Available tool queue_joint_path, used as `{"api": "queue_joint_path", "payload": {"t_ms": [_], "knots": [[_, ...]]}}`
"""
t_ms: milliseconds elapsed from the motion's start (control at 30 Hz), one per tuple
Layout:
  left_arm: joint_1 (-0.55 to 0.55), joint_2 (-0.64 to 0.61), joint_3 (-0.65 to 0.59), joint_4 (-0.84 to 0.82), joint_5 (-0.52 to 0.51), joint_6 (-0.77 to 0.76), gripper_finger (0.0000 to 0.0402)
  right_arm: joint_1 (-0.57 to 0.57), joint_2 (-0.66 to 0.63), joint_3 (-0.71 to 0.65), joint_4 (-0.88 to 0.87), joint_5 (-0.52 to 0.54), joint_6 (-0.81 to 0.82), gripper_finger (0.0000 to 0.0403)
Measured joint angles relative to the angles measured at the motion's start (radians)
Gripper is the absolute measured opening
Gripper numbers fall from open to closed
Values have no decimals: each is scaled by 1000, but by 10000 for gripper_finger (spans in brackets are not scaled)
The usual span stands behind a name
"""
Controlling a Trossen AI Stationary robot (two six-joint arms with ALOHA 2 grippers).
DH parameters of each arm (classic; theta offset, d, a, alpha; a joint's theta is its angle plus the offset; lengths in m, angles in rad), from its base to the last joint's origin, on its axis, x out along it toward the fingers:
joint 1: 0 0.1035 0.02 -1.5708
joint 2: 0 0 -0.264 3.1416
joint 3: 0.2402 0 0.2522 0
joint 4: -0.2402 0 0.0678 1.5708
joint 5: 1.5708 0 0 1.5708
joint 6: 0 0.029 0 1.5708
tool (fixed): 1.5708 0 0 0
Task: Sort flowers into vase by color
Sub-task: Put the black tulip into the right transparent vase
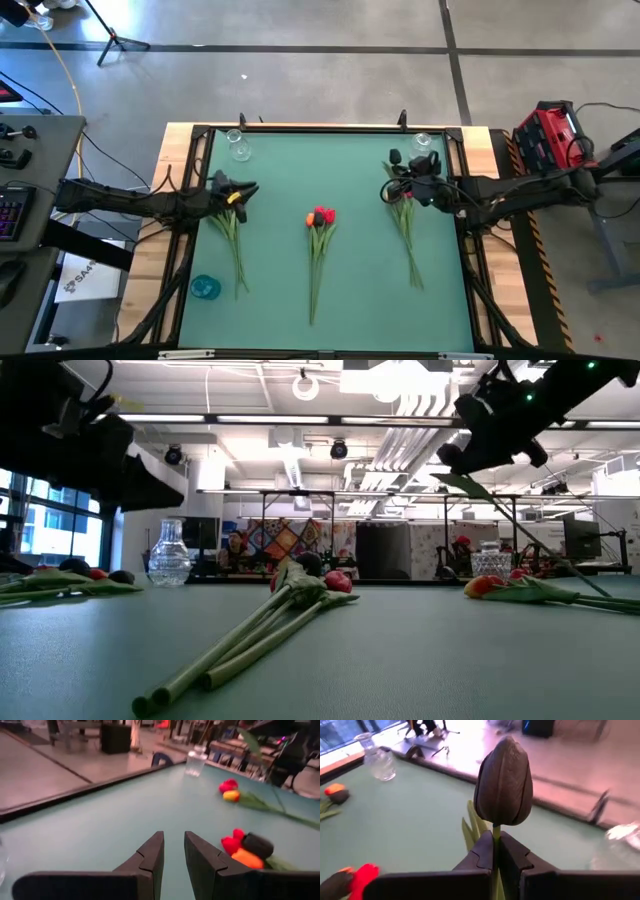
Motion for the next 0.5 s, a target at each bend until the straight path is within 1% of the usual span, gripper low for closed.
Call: {"api": "queue_joint_path", "payload": {"t_ms": [167, 300, 400, 500], "knots": [[0, 0, 0, 23, 12, -21, 62, 80, -8, 0, 12, 313, -47, 0], [0, 0, 0, 43, 13, -45, 62, 73, -9, 0, 69, 516, -128, 0], [0, 2, 0, 79, 13, -44, 62, 41, -9, 0, 161, 615, -249, 0], [0, 8, 0, 120, 13, -39, 62, -8, -9, 0, 274, 641, -389, 0]]}}
